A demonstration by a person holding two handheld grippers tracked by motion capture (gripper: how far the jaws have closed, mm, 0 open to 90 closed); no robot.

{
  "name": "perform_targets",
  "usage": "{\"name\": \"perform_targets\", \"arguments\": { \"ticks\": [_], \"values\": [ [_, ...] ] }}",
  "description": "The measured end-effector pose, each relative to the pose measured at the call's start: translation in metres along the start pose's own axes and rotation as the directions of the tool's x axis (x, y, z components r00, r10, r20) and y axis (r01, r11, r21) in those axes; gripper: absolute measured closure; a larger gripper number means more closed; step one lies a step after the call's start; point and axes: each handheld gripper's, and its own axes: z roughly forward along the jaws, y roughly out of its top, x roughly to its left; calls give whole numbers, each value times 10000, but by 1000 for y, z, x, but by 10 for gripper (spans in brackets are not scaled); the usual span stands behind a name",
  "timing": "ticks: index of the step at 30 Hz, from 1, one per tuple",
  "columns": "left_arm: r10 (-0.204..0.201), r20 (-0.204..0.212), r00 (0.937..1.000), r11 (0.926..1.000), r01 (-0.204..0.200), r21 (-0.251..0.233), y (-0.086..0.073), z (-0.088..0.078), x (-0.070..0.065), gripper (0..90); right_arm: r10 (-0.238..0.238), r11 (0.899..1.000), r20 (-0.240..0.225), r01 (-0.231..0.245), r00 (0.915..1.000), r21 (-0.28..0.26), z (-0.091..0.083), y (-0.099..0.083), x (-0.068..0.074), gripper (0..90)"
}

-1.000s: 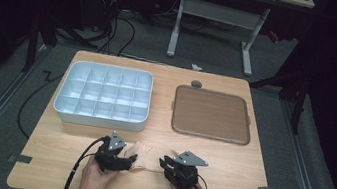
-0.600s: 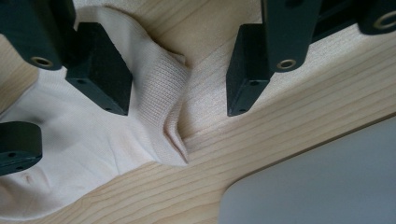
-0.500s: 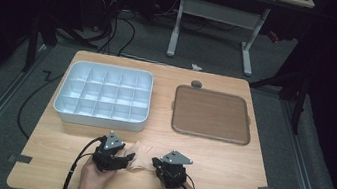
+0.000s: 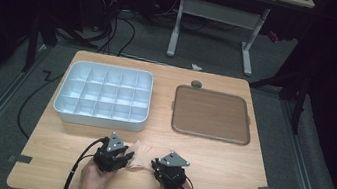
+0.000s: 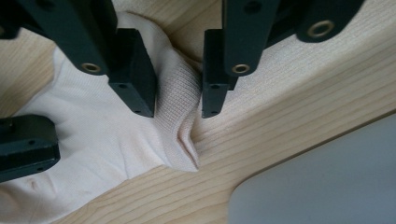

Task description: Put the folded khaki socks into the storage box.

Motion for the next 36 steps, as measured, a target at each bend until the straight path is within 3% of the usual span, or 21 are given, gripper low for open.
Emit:
{"name": "perform_targets", "arguments": {
  "ticks": [8,14,23,27,36],
  "values": [
    [-429,507,9978,9989,419,214,2,-1,4,768,-70,10000,-7,70,10000,2,0,0,1,774],
    [-489,787,9957,9988,484,89,0,-1,6,813,-90,10000,-24,90,10000,17,0,0,1,782],
    [-662,1155,9911,9978,650,144,1,-2,9,834,-184,9998,-165,186,9997,101,0,1,-1,787],
    [-686,1320,9889,9974,710,-137,2,-9,8,835,-274,9996,-73,275,9996,118,0,1,0,785],
    [-795,1601,9839,9962,842,-228,5,-13,11,835,-249,9994,-150,253,9996,254,0,3,-1,787]
  ]
}}
